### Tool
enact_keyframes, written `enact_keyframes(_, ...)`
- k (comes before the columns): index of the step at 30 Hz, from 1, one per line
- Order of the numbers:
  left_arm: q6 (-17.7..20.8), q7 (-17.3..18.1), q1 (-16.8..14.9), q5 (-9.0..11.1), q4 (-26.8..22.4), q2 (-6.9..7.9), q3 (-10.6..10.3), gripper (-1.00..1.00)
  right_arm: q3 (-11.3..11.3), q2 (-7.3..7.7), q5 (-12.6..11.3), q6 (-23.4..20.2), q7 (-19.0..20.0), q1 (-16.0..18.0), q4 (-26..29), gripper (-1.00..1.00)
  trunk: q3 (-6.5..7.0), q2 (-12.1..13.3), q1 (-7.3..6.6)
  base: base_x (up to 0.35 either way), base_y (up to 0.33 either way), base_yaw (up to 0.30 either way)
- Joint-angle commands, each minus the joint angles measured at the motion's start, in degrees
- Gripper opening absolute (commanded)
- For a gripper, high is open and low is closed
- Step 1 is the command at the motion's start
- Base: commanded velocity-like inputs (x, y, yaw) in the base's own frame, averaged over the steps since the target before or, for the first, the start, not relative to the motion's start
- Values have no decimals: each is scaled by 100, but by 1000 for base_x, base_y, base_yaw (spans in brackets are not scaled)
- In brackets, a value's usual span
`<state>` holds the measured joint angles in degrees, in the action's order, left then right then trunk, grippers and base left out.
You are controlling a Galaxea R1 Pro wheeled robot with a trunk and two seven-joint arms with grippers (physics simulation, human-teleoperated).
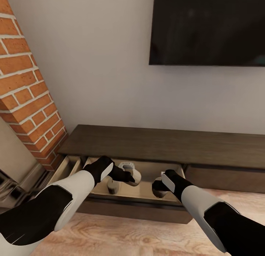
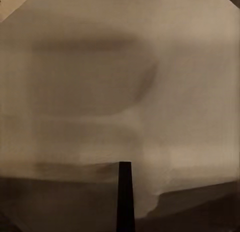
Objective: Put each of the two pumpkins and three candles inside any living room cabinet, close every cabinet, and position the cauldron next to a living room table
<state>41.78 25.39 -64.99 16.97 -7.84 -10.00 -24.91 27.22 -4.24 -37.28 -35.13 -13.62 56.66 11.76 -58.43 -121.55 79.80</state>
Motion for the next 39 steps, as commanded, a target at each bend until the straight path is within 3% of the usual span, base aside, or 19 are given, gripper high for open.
enact_keyframes(1,23,2,-5,34,1,0,-23,-100,38,2,-61,-20,-45,3,11,-100,-5,-2,1,212,0,0)
enact_keyframes(13,23,1,-3,34,2,0,-23,-100,38,2,-61,-20,-45,-6,11,-100,-53,-2,1,298,0,0)
enact_keyframes(39,23,1,4,34,2,0,-23,-100,38,2,-52,-20,-45,-5,2,-100,-262,-2,1,-7,0,0)
